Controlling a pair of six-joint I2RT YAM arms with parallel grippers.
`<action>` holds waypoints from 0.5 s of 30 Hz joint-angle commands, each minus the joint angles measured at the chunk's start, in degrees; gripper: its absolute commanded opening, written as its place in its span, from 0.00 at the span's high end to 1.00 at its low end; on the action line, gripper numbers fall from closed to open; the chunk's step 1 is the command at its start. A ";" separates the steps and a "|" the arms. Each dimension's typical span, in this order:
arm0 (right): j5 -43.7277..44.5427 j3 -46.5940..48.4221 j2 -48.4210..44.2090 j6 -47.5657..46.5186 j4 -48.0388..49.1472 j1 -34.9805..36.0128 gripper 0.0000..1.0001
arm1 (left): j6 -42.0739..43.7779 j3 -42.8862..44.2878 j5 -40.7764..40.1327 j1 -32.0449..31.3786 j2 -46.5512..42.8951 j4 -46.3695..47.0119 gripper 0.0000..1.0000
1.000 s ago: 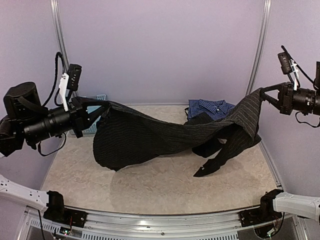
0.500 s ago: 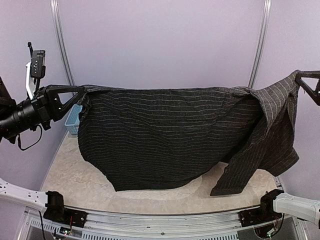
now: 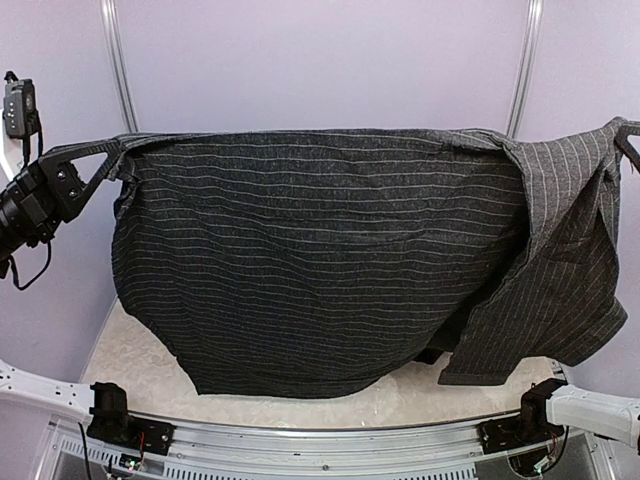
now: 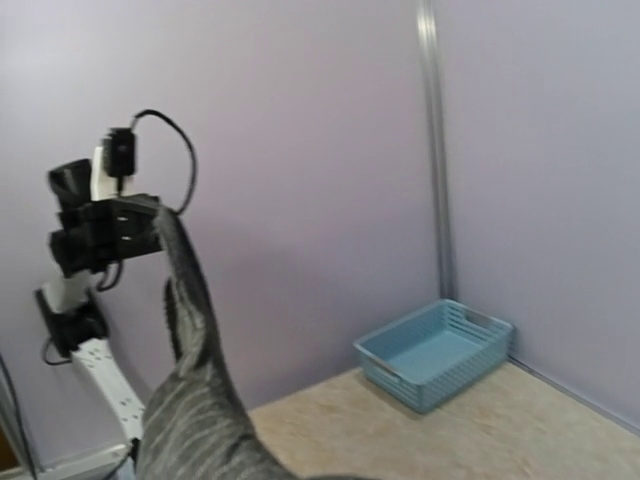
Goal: Fold and stack the long sleeve shirts
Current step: Flatten out the crumpled shirt at the center of the board.
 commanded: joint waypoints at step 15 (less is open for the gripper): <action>19.40 -5.14 5.16 -2.49 -2.74 -0.47 1.00 | 3.16 3.72 -29.84 -0.21 7.81 -3.84 1.00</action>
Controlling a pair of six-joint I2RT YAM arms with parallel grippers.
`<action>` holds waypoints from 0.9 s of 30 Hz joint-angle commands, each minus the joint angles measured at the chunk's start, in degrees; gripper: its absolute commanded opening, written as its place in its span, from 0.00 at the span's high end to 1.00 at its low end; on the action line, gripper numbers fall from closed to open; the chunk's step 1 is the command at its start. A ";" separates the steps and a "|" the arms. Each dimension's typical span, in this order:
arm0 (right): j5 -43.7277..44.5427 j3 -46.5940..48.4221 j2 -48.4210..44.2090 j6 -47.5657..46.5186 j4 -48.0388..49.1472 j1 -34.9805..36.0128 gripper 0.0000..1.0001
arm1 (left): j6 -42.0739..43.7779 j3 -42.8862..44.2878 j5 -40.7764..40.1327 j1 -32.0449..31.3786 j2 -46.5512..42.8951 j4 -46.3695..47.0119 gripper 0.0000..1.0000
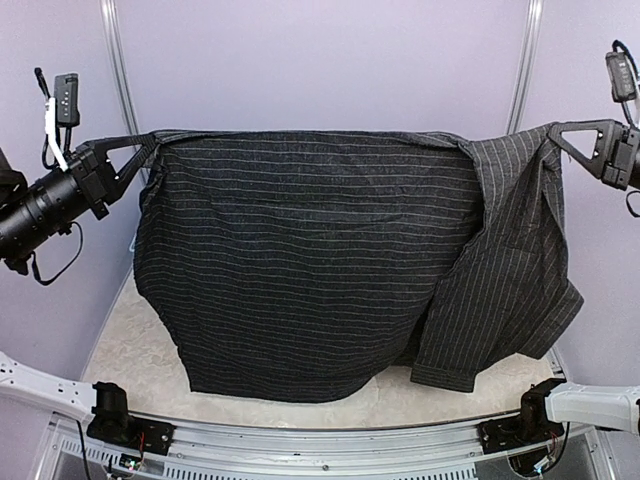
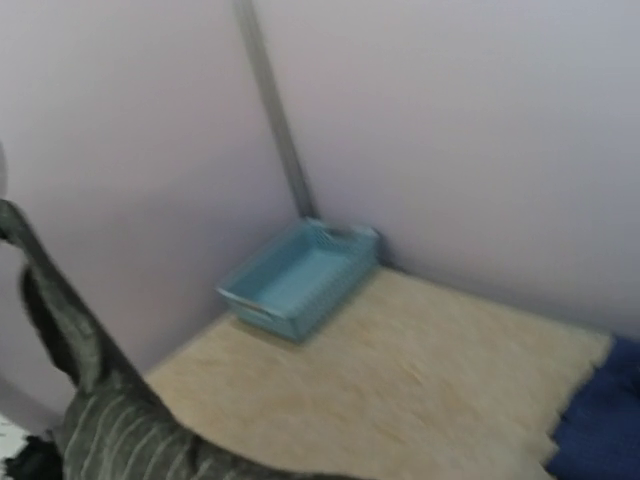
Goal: Fold and stack the long sleeve shirts
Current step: Flatten out the crumpled shirt at the center of the board.
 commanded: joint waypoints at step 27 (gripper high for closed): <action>-11.82 3.21 -4.05 4.04 -3.60 -0.47 1.00 | -7.33 1.78 16.16 8.79 -3.44 -5.88 1.00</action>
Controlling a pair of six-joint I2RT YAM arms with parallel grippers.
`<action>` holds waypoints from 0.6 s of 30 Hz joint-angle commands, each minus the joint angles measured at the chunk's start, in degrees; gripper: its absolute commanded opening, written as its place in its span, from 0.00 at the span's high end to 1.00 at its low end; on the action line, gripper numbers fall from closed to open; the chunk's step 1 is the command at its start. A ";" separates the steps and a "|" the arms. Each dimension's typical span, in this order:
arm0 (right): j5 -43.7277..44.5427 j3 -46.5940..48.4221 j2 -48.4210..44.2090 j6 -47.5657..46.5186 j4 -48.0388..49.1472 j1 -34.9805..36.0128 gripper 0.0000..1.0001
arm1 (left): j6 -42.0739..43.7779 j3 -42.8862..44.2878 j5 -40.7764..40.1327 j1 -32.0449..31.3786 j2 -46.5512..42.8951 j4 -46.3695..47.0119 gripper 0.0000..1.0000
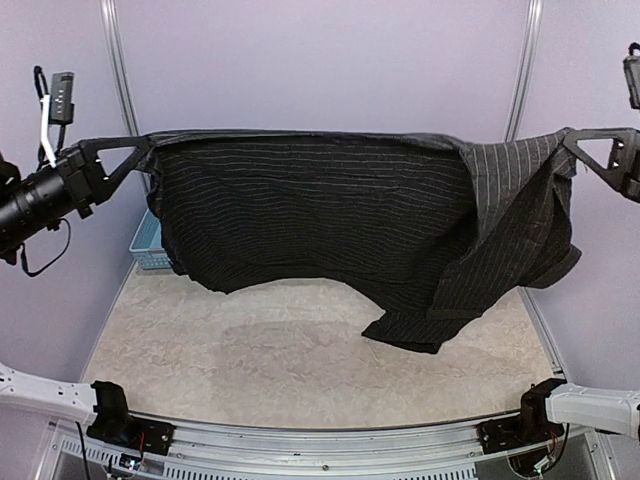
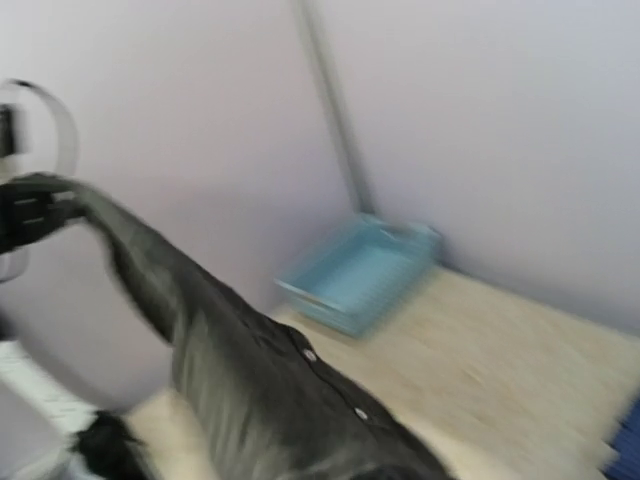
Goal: Fold and stack the long sleeve shirts
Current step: Flatten out the crumpled shirt at the center of the board.
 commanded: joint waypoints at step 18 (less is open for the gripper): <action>7.20 -23.62 3.07 2.87 12.58 -0.47 1.00 | -1.09 -2.06 -1.83 9.65 13.56 2.33 1.00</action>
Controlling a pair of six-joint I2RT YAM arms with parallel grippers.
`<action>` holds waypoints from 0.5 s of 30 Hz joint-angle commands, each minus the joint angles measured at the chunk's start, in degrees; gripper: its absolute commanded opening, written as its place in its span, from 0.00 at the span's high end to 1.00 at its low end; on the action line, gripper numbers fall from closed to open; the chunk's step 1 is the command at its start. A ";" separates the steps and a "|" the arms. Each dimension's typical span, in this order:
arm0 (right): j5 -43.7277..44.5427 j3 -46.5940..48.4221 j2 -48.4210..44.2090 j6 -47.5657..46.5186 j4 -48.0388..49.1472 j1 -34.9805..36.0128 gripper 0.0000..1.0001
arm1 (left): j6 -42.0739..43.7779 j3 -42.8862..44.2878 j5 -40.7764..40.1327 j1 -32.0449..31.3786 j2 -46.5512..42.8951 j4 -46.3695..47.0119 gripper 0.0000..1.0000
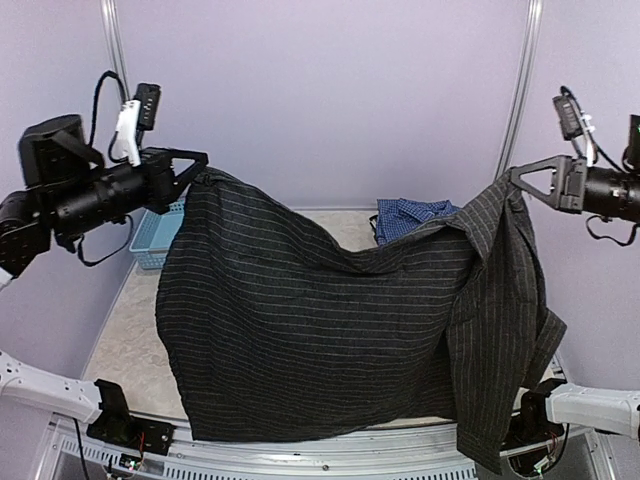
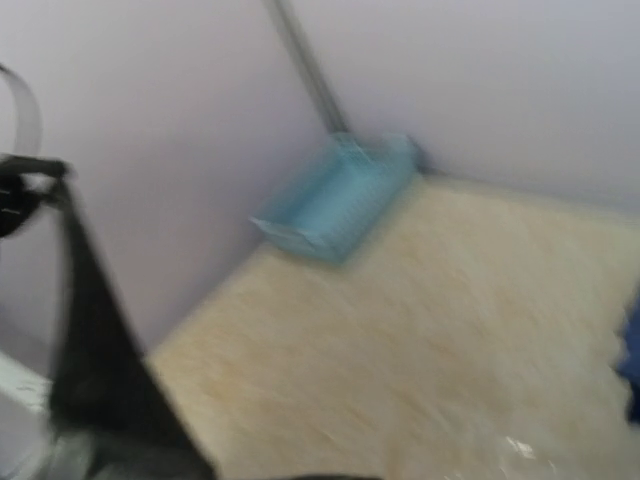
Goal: Fold and stack the long sleeve shirts
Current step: Flatten out the crumpled shirt at the center of the board.
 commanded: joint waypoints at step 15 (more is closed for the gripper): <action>23.33 3.92 56.51 -11.70 19.00 -1.51 1.00 | -2.18 2.37 12.78 33.34 45.99 15.39 1.00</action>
